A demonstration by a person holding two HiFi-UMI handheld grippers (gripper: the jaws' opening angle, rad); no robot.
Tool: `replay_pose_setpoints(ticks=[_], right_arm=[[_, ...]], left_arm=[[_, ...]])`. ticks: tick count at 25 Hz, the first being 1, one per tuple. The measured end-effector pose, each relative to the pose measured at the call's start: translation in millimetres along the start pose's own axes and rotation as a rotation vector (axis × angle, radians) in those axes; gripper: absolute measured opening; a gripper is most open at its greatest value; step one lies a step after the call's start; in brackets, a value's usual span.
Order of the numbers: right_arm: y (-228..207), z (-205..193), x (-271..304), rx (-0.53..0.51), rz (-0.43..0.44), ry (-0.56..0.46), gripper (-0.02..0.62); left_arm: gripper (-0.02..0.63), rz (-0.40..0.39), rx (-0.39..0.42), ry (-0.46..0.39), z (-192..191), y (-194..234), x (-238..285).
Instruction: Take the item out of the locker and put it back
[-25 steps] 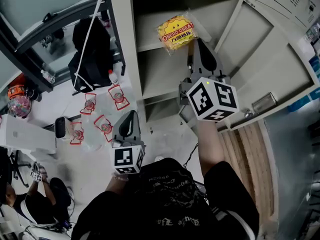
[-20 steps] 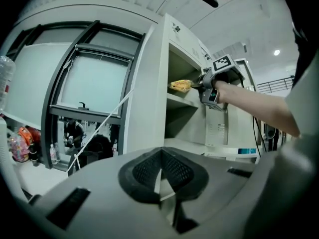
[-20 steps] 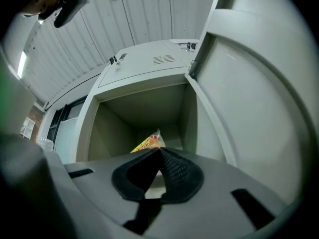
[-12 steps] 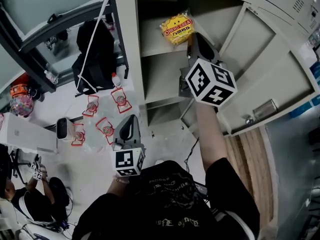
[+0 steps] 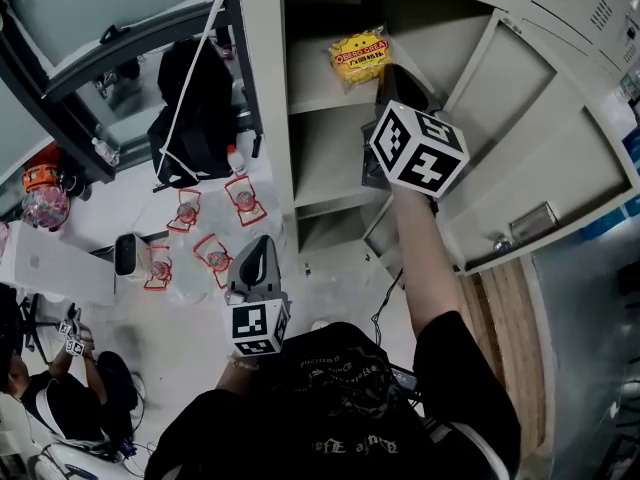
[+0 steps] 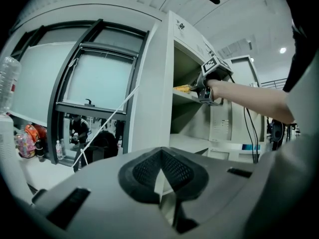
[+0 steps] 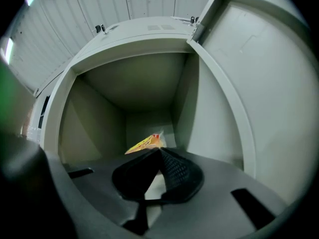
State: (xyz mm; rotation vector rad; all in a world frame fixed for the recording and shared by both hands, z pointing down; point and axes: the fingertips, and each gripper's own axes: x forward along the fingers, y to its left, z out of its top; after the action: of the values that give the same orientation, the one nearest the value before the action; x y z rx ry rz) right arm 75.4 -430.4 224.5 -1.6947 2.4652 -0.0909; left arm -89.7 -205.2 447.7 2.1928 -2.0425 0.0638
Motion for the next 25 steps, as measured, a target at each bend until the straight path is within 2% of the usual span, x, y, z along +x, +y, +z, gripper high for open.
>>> replay_pose_setpoints(ticks=[9, 13, 20, 25], right_arm=[[-1.8, -9.5, 7.0, -0.062, -0.013, 0.071, 0.005], [-2.0, -16.7, 6.5, -0.158, -0.007, 0.133, 0.006], [2.7, -22.1, 5.6, -0.265, 0.005, 0.168, 0.008], [6.2, -23.6, 4.4, -0.282, 0.024, 0.169, 0.008]], left_arm=[[0.006, 0.005, -0.009, 0.012, -5.4, 7.4, -1.5], [0.006, -0.003, -0.01, 0.028, -10.7, 8.3, -1.6], [0.006, -0.027, 0.004, 0.04, -14.2, 5.7, -1.0], [0.006, -0.033, 0.004, 0.06, -19.1, 6.4, -1.9]])
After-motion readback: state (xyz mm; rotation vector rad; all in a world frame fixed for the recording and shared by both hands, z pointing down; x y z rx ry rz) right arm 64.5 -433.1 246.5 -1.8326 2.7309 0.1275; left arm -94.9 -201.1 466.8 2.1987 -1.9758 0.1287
